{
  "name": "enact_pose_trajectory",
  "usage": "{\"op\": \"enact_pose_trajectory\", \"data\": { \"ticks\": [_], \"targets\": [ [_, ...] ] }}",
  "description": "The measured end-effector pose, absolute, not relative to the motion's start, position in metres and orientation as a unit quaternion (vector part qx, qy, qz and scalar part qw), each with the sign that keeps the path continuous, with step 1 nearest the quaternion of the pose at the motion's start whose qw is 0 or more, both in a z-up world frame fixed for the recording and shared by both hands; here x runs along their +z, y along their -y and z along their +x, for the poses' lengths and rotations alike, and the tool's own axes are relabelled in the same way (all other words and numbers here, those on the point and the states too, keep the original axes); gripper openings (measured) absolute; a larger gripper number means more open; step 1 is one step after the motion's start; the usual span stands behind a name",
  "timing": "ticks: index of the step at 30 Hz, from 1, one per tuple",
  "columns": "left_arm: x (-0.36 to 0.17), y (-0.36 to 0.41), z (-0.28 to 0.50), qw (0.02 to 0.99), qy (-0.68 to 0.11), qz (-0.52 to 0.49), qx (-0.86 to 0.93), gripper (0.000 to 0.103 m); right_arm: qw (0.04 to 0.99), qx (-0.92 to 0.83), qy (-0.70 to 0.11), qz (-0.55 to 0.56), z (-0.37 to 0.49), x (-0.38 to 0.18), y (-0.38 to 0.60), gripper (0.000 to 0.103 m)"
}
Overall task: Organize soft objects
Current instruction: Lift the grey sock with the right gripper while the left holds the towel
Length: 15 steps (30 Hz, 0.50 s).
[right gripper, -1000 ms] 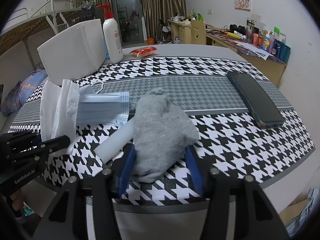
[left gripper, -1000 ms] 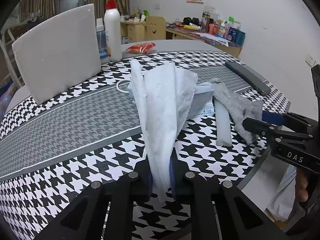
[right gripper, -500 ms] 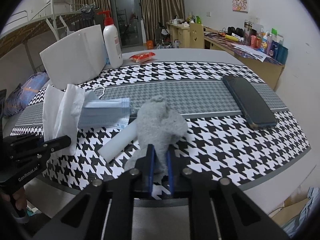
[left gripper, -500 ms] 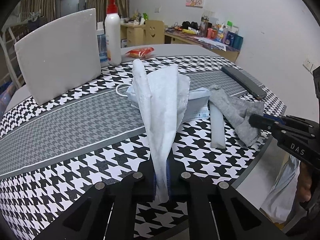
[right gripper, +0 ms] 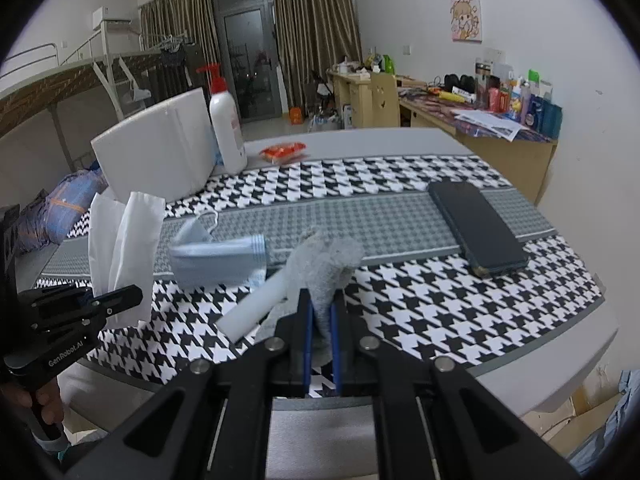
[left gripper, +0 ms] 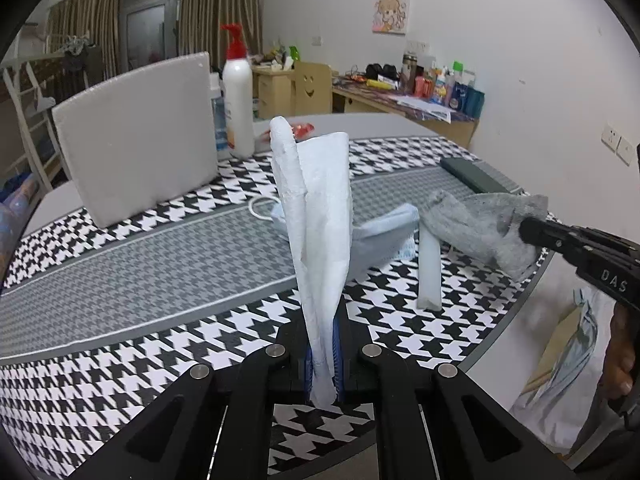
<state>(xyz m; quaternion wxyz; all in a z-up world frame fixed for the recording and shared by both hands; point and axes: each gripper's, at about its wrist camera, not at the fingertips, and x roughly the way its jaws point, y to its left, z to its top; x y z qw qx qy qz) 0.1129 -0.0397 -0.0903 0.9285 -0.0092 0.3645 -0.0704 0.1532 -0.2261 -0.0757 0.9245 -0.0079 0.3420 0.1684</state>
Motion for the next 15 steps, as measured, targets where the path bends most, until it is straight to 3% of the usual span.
{"op": "enact_pose_trajectory", "data": {
  "ticks": [15],
  "targets": [
    [-0.07,0.034,0.104,0.941,-0.332,-0.003,-0.065,0.008,0.941,0.166,-0.296,-0.001,0.142,-0.048,0.229,0.01]
  ]
}}
